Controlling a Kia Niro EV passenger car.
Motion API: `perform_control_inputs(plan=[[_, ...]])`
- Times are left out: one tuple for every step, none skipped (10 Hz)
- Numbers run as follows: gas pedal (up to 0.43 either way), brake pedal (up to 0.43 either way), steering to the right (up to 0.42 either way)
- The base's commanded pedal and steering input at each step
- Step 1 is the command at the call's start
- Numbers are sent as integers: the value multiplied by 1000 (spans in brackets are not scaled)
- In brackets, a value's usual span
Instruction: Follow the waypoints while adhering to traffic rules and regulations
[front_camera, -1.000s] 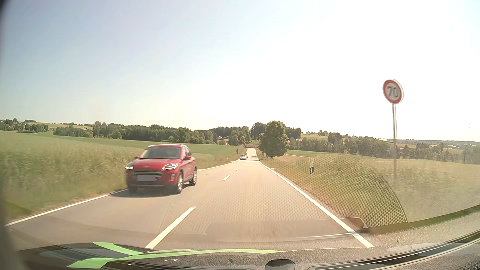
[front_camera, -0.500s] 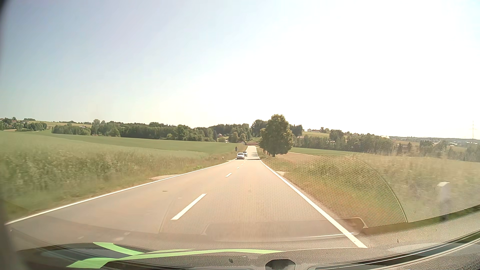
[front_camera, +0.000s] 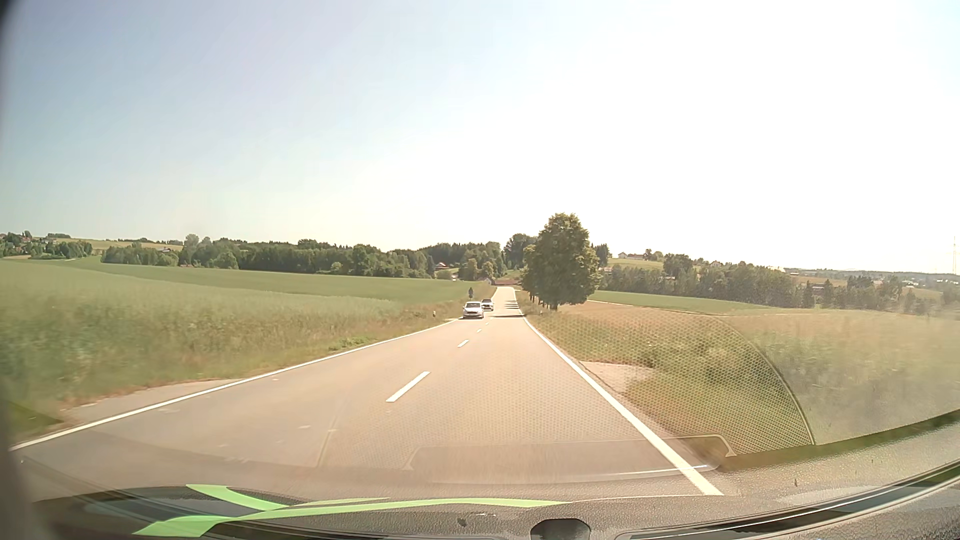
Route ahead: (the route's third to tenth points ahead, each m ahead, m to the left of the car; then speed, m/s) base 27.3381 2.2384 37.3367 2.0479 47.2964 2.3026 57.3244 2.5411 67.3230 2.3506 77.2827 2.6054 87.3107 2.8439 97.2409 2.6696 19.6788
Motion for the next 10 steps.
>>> perform_control_inputs(plan=[[138,0,-4],[138,0,-4],[150,0,-4],[157,0,-3],[169,0,-4],[169,0,-3],[177,0,-3],[177,0,-3],[177,0,-1],[169,0,0]])
